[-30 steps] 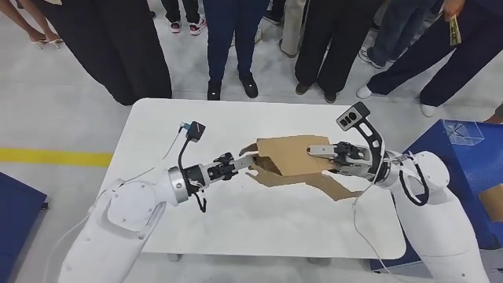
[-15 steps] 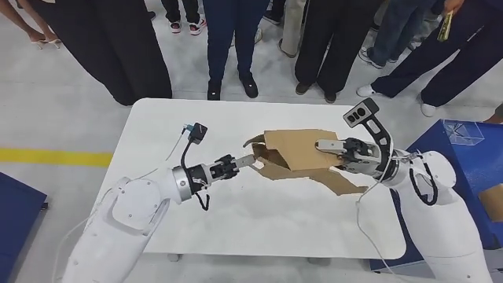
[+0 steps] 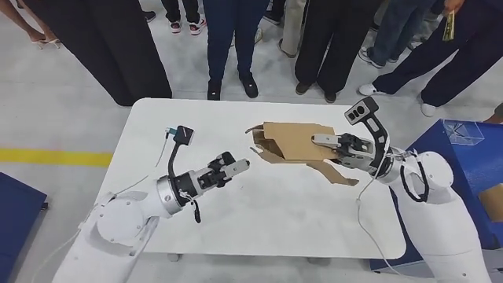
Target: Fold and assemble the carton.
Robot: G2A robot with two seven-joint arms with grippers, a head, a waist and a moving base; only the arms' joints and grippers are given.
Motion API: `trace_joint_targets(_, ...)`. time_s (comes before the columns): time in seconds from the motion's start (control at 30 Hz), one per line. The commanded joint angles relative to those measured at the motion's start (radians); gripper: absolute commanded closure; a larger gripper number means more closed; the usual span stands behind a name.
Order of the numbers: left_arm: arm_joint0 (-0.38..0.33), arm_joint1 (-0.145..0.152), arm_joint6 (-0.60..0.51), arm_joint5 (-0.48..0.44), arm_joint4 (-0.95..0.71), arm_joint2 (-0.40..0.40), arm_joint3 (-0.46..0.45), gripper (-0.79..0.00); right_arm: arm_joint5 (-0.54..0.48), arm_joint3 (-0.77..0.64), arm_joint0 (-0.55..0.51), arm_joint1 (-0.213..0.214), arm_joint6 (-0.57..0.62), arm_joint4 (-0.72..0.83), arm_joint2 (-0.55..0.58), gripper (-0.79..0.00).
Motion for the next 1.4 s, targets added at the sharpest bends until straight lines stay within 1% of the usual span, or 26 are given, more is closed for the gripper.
trace_joint_targets(0.0,-0.005,-0.002,0.001,0.011,0.014,0.019,-0.002,-0.785,-0.001,-0.009,-0.004,0.000,0.009,-0.006,-0.005,0.000)
trace_joint_targets(0.1,-0.025,-0.006,0.014,0.028,0.035,0.043,0.013,-0.785,-0.003,-0.020,-0.014,0.000,0.023,-0.016,-0.012,0.000)
trace_joint_targets(0.23,-0.053,-0.011,0.020,0.061,0.020,0.064,0.044,-0.785,-0.013,-0.034,-0.029,0.001,0.032,-0.025,-0.011,0.000)
trace_joint_targets(0.43,-0.085,-0.016,-0.019,0.113,0.033,0.104,0.071,-0.785,-0.015,-0.045,-0.046,0.004,0.043,-0.026,0.001,0.000)
trace_joint_targets(0.77,-0.122,-0.028,-0.012,0.127,0.047,0.165,0.084,-0.785,0.003,-0.051,-0.058,0.006,0.065,-0.027,0.002,0.000)
trace_joint_targets(0.87,-0.130,-0.031,-0.008,0.125,0.052,0.175,0.085,-0.785,0.020,-0.045,-0.056,0.005,0.058,-0.001,-0.004,0.000)
trace_joint_targets(0.93,-0.127,-0.030,0.004,0.118,0.050,0.166,0.080,-0.785,0.037,-0.028,-0.047,0.003,0.042,0.029,-0.004,0.000)
trace_joint_targets(1.0,-0.114,-0.027,0.016,0.102,0.040,0.140,0.064,-0.785,0.066,-0.001,-0.035,0.000,0.027,0.077,-0.005,0.000)
trace_joint_targets(1.17,-0.031,-0.012,0.051,0.029,-0.013,0.025,0.005,-0.785,0.150,0.073,0.001,-0.008,0.009,0.210,-0.015,0.000)
trace_joint_targets(1.27,0.010,-0.002,0.047,0.032,-0.001,-0.031,-0.011,-0.785,0.188,0.096,0.017,-0.012,0.021,0.255,-0.028,0.000)
trace_joint_targets(1.37,0.027,0.002,0.034,0.054,0.020,-0.041,-0.007,-0.785,0.211,0.103,0.026,-0.015,0.037,0.275,-0.039,0.000)
